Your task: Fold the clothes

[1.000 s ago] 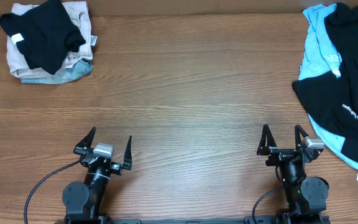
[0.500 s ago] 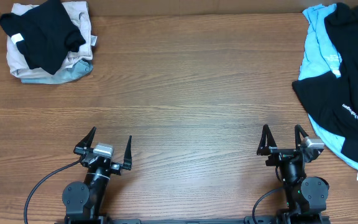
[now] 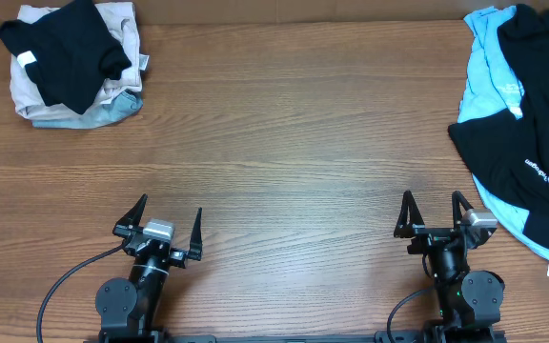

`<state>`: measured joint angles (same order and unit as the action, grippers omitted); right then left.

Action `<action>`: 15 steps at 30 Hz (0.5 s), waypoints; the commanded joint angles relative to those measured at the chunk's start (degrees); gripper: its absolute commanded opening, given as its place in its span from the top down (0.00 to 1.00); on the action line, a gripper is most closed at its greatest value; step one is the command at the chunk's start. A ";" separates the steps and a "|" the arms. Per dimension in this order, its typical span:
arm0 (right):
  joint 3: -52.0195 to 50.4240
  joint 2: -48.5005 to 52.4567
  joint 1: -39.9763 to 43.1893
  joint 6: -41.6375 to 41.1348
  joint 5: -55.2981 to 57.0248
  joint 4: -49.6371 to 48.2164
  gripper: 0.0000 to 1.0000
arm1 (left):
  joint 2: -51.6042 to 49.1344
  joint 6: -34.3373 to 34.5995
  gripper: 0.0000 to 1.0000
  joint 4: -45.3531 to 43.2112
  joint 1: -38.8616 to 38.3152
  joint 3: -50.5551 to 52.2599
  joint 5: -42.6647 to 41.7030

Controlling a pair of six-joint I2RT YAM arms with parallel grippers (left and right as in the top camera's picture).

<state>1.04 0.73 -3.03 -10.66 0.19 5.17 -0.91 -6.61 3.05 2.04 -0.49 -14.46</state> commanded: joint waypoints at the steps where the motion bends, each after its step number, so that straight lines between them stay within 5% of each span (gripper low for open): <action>1: -0.57 -0.50 0.22 0.22 -0.31 -0.35 0.00 | 0.61 -0.70 0.00 -0.02 0.59 0.22 0.48; 15: -0.57 -0.50 0.20 0.22 -0.48 -1.36 0.00 | 0.61 -1.40 0.00 -0.35 0.61 0.22 0.50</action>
<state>1.04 0.73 -3.03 -10.66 0.19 4.97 -0.91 -6.63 3.01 2.04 -0.49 -14.46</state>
